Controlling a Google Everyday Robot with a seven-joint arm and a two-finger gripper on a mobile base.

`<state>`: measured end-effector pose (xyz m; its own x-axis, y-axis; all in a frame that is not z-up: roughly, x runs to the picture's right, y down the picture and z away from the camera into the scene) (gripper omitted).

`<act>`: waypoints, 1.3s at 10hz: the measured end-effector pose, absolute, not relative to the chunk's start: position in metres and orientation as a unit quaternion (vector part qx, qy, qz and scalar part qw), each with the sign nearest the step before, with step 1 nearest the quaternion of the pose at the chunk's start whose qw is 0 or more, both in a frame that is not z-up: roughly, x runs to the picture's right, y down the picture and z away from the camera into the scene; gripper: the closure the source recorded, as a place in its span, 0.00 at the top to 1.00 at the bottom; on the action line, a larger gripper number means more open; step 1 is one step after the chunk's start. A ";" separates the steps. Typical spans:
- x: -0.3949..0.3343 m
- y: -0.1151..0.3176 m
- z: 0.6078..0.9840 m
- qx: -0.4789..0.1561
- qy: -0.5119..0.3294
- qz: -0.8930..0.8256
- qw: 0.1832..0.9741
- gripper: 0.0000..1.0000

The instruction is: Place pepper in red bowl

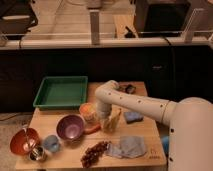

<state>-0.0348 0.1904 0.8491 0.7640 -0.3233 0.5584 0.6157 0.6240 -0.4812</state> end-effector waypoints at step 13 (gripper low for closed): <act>-0.039 0.181 0.828 -0.329 -0.223 -0.280 0.874 0.00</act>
<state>-0.0386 0.1807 0.8278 0.7443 -0.3418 0.5737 0.6355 0.6266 -0.4512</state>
